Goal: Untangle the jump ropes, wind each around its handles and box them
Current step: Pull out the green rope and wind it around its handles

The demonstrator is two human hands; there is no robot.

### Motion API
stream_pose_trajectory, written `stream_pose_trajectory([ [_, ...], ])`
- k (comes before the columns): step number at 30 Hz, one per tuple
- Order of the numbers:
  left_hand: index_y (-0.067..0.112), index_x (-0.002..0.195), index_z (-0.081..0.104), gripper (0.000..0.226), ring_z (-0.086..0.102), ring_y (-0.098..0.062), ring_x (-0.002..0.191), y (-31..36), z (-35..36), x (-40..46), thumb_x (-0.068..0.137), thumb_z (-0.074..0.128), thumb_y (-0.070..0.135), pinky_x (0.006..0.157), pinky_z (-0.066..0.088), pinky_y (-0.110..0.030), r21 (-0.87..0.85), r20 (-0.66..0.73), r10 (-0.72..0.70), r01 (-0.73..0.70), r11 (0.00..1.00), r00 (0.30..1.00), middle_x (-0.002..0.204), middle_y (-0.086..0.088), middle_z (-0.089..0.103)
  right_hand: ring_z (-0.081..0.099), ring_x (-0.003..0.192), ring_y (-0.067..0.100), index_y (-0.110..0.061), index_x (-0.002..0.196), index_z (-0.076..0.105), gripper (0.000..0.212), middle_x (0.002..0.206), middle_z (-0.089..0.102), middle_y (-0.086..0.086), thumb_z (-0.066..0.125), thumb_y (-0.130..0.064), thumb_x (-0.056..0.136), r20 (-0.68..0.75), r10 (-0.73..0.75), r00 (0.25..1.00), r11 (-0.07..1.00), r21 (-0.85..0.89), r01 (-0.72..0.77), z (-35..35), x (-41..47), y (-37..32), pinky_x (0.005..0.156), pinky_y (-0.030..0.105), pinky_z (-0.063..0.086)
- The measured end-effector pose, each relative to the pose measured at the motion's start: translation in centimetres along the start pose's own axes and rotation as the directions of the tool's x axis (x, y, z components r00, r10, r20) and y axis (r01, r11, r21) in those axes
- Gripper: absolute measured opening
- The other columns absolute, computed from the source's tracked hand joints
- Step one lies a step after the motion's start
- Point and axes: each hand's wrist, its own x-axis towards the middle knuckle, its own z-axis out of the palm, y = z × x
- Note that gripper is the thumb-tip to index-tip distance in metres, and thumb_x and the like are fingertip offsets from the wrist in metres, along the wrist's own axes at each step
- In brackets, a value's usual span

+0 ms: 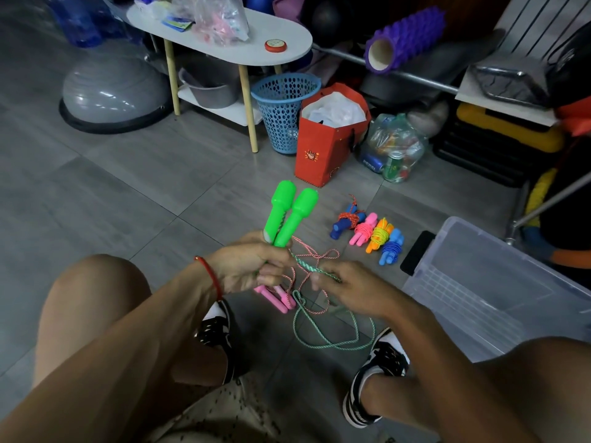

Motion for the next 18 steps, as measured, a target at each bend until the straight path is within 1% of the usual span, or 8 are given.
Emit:
stream_pose_trajectory([
  [3,0.015,0.075,0.041,0.037,0.025,-0.007,0.04,-0.2,-0.4,0.2,0.083,0.054,-0.018,0.041,0.018,-0.018,0.101,0.011,-0.01,0.009,0.995,1.0,0.057,0.0,0.027,0.054,0.07,0.007,-0.021,0.106,0.067,0.028,0.075,0.059,-0.01,0.054,-0.045,0.1,-0.027,-0.009,1.0,0.993,-0.12,0.006,-1.0,-0.5,0.2,0.065,0.029,0.041],
  [5,0.014,0.077,0.041,0.032,0.024,-0.009,0.041,-0.3,-0.3,0.0,0.076,0.056,-0.014,0.04,0.022,-0.018,0.192,0.04,-0.028,0.02,0.981,0.999,0.059,-0.001,0.027,0.06,0.081,0.01,-0.029,0.109,0.066,0.027,0.086,0.065,-0.01,0.054,-0.05,0.097,-0.066,-0.04,0.997,0.98,-0.199,0.026,-1.8,-0.6,0.0,0.072,0.033,0.047],
  [10,0.01,0.066,0.044,0.032,0.023,-0.012,0.041,-0.4,0.1,-0.5,0.082,0.054,-0.016,0.039,0.039,-0.017,0.391,0.098,-0.146,0.097,0.915,0.984,0.056,-0.002,0.029,0.057,0.068,0.006,-0.031,0.094,0.064,0.022,0.068,0.059,-0.01,0.061,-0.052,0.09,-0.104,-0.141,0.985,0.925,-0.369,0.093,-3.4,-1.4,-1.1,0.068,0.038,0.051],
  [12,-0.001,0.077,0.052,0.01,0.027,-0.012,0.04,-0.6,0.0,-0.5,0.077,0.06,-0.006,0.04,0.038,-0.015,0.482,0.113,-0.201,0.123,0.868,0.973,0.066,-0.013,0.033,0.055,0.068,0.003,-0.032,0.086,0.058,0.021,0.067,0.056,-0.013,0.065,-0.052,0.087,-0.146,-0.186,0.972,0.917,-0.382,0.118,-3.8,-1.6,-1.7,0.066,0.039,0.051],
  [13,-0.008,0.089,0.055,0.015,0.031,-0.01,0.039,-0.9,0.1,-0.3,0.077,0.063,-0.002,0.041,0.04,-0.015,0.522,0.111,-0.218,0.13,0.843,0.97,0.075,-0.017,0.039,0.055,0.067,0.001,-0.035,0.085,0.055,0.02,0.068,0.055,-0.015,0.067,-0.051,0.086,-0.167,-0.207,0.964,0.925,-0.355,0.137,-3.9,-1.7,-2.0,0.065,0.037,0.051],
  [15,-0.017,0.11,0.055,0.037,0.042,-0.006,0.039,-1.4,0.8,0.0,0.081,0.068,0.002,0.042,0.042,-0.014,0.63,0.073,-0.217,0.123,0.766,0.973,0.08,-0.021,0.049,0.057,0.067,0.0,-0.036,0.087,0.056,0.018,0.072,0.052,-0.019,0.072,-0.044,0.086,-0.212,-0.236,0.948,0.948,-0.262,0.178,-3.7,-1.7,-2.6,0.063,0.029,0.048],
  [17,-0.006,0.116,0.06,0.037,0.055,-0.005,0.05,-2.0,1.2,0.5,0.085,0.071,0.011,0.046,0.048,-0.02,0.782,0.001,-0.156,0.096,0.616,0.988,0.081,-0.012,0.062,0.057,0.07,0.002,-0.03,0.09,0.061,0.018,0.076,0.051,-0.021,0.075,-0.04,0.086,-0.235,-0.253,0.939,0.957,-0.202,0.207,-3.4,-1.5,-3.1,0.062,0.025,0.046],
  [18,-0.001,0.115,0.06,0.038,0.061,-0.009,0.059,-2.2,1.4,0.8,0.085,0.073,0.017,0.05,0.054,-0.026,0.843,-0.005,-0.124,0.071,0.534,0.992,0.087,-0.008,0.065,0.057,0.071,0.003,-0.028,0.09,0.062,0.019,0.078,0.051,-0.021,0.076,-0.039,0.085,-0.234,-0.271,0.934,0.953,-0.204,0.226,-3.2,-1.4,-3.2,0.063,0.027,0.047],
])
